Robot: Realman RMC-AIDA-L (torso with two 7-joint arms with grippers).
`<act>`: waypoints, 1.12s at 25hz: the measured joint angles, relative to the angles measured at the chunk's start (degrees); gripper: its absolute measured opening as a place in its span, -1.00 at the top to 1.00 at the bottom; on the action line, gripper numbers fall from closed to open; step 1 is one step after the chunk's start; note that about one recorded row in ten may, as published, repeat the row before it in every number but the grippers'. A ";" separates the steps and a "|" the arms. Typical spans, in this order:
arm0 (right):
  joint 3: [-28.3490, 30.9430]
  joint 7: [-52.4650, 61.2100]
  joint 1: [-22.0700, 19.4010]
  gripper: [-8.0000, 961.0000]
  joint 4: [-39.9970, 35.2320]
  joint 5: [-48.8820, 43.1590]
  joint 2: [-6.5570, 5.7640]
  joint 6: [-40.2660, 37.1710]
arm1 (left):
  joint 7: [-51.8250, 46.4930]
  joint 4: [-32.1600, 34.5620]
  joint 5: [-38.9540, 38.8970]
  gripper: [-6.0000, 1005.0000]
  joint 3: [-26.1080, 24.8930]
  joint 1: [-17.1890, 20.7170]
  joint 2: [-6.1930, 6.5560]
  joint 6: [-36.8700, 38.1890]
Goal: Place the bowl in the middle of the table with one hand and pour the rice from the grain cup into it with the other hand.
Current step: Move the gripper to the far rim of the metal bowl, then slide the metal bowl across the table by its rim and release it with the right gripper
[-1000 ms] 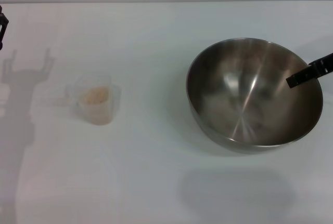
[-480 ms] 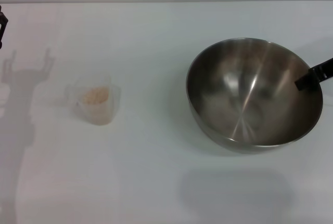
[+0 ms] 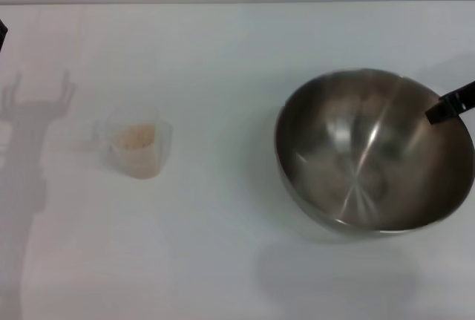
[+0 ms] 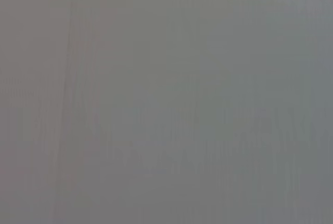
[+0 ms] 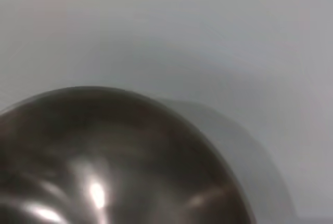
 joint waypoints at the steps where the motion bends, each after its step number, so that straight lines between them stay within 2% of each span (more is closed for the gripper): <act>1: 0.00 0.00 0.00 0.91 0.00 0.00 0.00 0.00 | -0.06 0.00 0.00 -0.65 0.00 0.02 0.00 0.04; 9: 1.58 -0.64 0.86 0.94 -0.61 5.13 0.19 -3.05 | -0.19 0.00 0.00 -0.66 0.00 0.02 0.00 0.93; 16: 1.49 -1.62 3.06 0.94 0.57 9.02 1.54 -6.57 | -0.27 0.00 0.06 -0.66 0.21 0.03 0.00 1.02; 21: 0.81 -2.23 5.93 0.94 5.15 9.71 2.85 -9.62 | -0.35 -0.01 0.32 -0.65 0.42 0.02 -0.14 1.04; 28: 0.41 -2.30 9.11 0.94 11.16 9.19 3.26 -12.22 | -0.40 -0.09 0.43 -0.66 0.65 0.02 -0.17 1.09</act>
